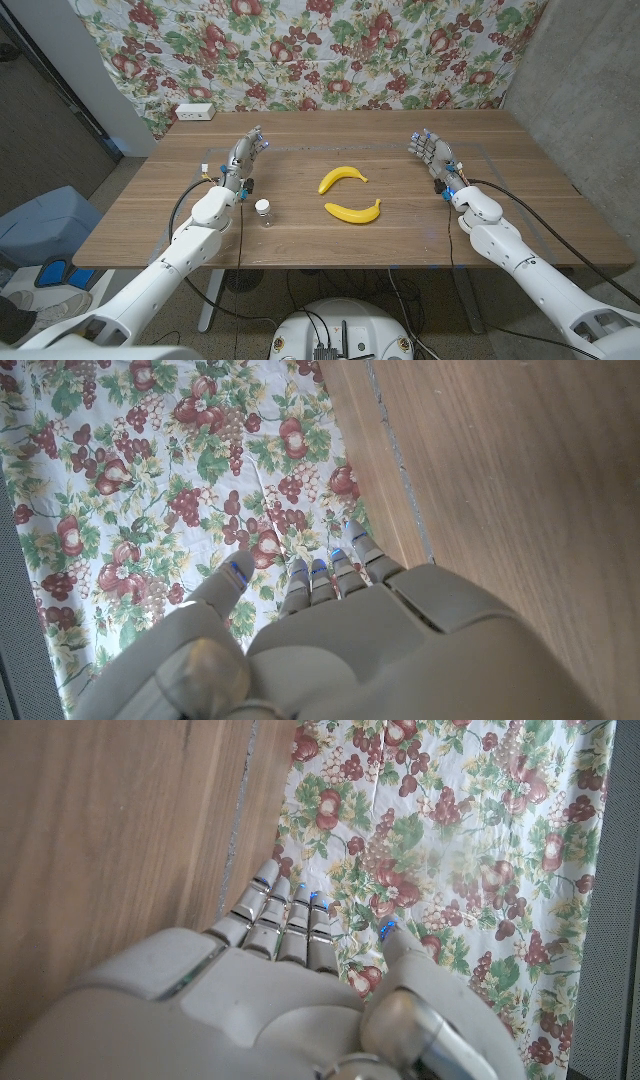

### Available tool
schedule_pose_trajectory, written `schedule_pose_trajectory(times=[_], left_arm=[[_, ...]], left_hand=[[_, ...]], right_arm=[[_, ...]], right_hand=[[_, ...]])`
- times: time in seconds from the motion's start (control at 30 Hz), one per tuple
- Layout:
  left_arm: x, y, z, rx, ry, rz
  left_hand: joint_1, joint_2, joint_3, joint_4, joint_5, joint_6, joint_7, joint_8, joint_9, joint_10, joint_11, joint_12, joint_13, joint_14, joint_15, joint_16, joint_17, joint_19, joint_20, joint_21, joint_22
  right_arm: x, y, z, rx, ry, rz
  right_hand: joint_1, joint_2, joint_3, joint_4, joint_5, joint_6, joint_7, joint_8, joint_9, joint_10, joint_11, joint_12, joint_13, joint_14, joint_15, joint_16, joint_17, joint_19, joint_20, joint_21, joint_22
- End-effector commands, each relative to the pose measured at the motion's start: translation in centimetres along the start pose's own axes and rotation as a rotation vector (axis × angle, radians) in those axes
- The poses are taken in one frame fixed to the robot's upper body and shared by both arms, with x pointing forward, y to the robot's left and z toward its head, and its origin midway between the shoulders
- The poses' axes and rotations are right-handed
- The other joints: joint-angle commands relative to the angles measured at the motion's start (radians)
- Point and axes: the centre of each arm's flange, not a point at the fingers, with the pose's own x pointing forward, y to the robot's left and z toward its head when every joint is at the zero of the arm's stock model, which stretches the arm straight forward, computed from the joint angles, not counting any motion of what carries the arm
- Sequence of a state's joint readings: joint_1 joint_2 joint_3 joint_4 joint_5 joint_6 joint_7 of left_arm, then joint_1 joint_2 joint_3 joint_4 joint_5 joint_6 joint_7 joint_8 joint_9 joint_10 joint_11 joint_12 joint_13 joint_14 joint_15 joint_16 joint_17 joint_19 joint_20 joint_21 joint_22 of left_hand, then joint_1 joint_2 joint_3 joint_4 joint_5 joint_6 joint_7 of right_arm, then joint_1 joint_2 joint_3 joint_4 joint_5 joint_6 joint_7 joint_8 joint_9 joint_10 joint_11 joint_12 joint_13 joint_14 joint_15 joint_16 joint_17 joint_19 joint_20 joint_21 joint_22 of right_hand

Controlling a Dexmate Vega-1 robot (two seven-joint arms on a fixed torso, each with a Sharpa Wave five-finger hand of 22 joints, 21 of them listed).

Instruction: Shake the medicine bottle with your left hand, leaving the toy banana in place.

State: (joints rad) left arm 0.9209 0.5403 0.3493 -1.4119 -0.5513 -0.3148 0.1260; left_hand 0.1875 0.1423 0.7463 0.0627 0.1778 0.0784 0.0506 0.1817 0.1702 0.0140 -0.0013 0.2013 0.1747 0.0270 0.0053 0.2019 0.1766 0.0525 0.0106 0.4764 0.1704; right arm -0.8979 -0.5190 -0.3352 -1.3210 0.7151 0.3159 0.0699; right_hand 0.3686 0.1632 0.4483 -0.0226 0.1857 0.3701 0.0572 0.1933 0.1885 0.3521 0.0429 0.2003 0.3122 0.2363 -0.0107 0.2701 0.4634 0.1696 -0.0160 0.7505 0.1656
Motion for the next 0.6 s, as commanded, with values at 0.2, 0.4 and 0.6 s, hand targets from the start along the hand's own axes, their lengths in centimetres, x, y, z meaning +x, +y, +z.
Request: schedule_pose_trajectory(times=[0.2,0.4,0.6], left_arm=[[-1.0,0.4,1.2,0.15,-0.02,0.019],[-1.4,0.5,1.5,0.19,-0.03,0.027],[-1.9,0.7,1.8,0.22,-0.031,0.032]], left_hand=[[-0.004,0.033,0.001,-0.016,0.004,0.024,-0.003,0.01,0.004,0.015,-0.009,0.005,0.003,0.026,-0.004,0.001,0.0,0.016,0.009,-0.003,0.002],[-0.006,0.033,0.002,-0.018,0.004,0.036,-0.008,0.012,0.004,0.027,-0.009,0.007,0.003,0.035,-0.005,0.002,0.0,0.021,0.012,-0.005,0.003],[-0.008,0.044,0.011,-0.011,0.006,0.051,-0.018,0.012,0.004,0.035,-0.015,0.005,0.003,0.044,-0.006,0.002,0.003,0.03,0.043,-0.008,0.004]], right_arm=[[-0.4,0.6,-0.6,-0.001,0.012,-0.018],[-0.3,0.9,-0.7,-0.006,0.016,-0.017],[-0.3,1.2,-0.8,-0.01,0.019,-0.019]], right_hand=[[0.01,-0.005,0.003,-0.015,0.007,0.011,0.001,0.01,0.004,0.01,0.006,0.008,-0.002,0.012,-0.003,0.006,-0.001,0.012,0.005,-0.005,0.002],[0.012,-0.006,0.004,-0.021,0.008,0.013,0.003,0.011,0.004,0.013,0.009,0.009,-0.004,0.013,-0.002,0.007,-0.002,0.014,0.006,-0.009,0.002],[0.013,-0.006,0.004,-0.025,0.009,0.014,0.003,0.011,0.004,0.015,0.008,0.01,-0.005,0.013,-0.001,0.007,-0.003,0.015,0.006,-0.011,0.002]])
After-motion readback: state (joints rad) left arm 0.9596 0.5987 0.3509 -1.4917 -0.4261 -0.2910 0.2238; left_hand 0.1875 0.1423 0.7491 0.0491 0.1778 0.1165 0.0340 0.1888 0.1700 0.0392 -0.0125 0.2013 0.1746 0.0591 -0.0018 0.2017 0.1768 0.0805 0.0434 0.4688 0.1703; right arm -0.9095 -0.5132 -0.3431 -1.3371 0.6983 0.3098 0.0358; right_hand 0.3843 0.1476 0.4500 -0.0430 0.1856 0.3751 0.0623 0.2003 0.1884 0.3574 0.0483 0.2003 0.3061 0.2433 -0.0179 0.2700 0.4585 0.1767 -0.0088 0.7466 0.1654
